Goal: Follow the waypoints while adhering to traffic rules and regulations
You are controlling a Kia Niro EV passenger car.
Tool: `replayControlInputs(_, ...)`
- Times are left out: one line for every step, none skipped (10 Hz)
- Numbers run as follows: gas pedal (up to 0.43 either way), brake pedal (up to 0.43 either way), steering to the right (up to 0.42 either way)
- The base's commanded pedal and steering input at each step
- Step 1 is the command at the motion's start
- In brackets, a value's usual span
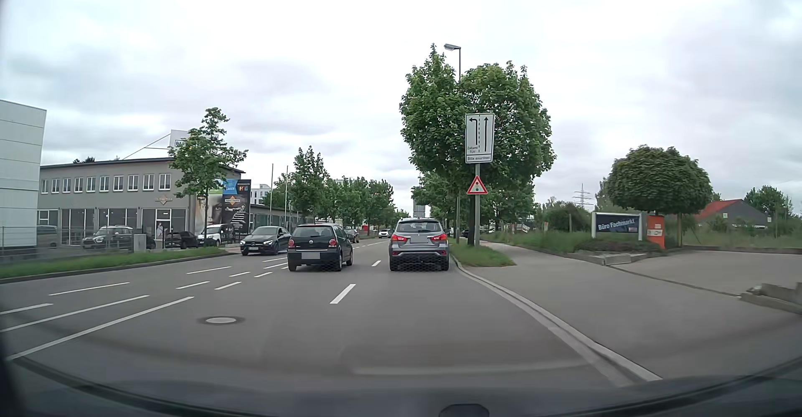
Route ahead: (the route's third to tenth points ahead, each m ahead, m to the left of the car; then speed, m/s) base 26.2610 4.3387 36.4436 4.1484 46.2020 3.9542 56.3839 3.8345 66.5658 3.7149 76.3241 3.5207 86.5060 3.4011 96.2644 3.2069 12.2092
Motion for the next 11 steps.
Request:
replayControlInputs(0.157, 0.0, -0.014)
replayControlInputs(0.157, 0.0, -0.014)
replayControlInputs(0.157, 0.0, -0.014)
replayControlInputs(0.157, 0.0, -0.014)
replayControlInputs(0.157, 0.0, -0.013)
replayControlInputs(0.157, 0.0, -0.01)
replayControlInputs(0.157, 0.0, -0.007)
replayControlInputs(0.157, 0.0, -0.005)
replayControlInputs(0.157, 0.0, -0.001)
replayControlInputs(0.157, 0.0, 0.004)
replayControlInputs(0.157, 0.0, 0.009)
